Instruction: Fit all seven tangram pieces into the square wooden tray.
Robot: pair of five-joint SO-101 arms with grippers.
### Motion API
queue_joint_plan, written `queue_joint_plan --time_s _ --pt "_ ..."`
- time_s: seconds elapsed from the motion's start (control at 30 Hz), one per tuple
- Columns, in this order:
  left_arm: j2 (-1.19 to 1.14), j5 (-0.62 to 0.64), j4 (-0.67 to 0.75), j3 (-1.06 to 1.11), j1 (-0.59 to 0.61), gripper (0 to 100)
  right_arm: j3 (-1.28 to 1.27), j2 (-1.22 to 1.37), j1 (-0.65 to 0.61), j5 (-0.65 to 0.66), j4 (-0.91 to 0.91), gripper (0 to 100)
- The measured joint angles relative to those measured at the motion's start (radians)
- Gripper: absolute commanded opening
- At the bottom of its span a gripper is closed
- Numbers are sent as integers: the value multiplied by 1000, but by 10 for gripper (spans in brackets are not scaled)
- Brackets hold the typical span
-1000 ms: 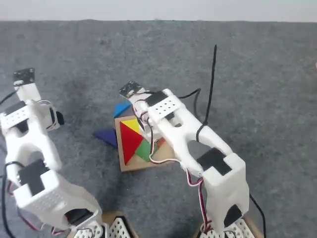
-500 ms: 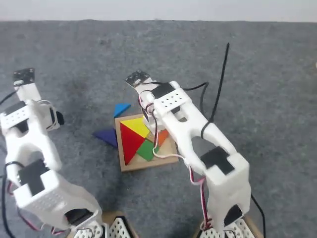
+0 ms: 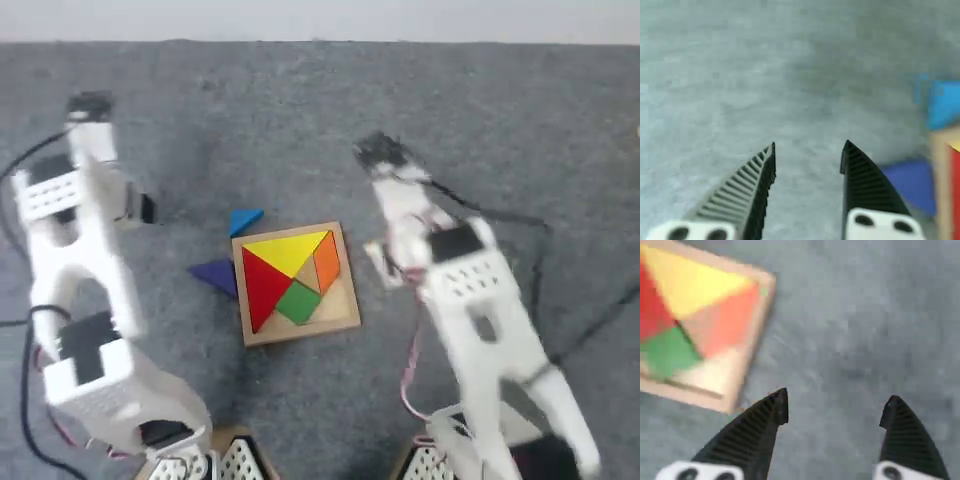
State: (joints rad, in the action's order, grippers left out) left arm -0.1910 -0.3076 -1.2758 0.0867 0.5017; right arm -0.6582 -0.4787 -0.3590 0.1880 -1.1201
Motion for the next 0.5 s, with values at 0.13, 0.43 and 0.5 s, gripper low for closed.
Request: queue_joint_plan --time_s 0.13,0.43,0.5 --pt "0 -29 -109 -26 -157 214 -270 -130 133 60 92 31" --pt "-18 -55 -98 -28 -465 213 -436 -141 262 77 190 58" --pt "-64 -72 -81 -38 -493 213 -448 -127 262 77 206 58"
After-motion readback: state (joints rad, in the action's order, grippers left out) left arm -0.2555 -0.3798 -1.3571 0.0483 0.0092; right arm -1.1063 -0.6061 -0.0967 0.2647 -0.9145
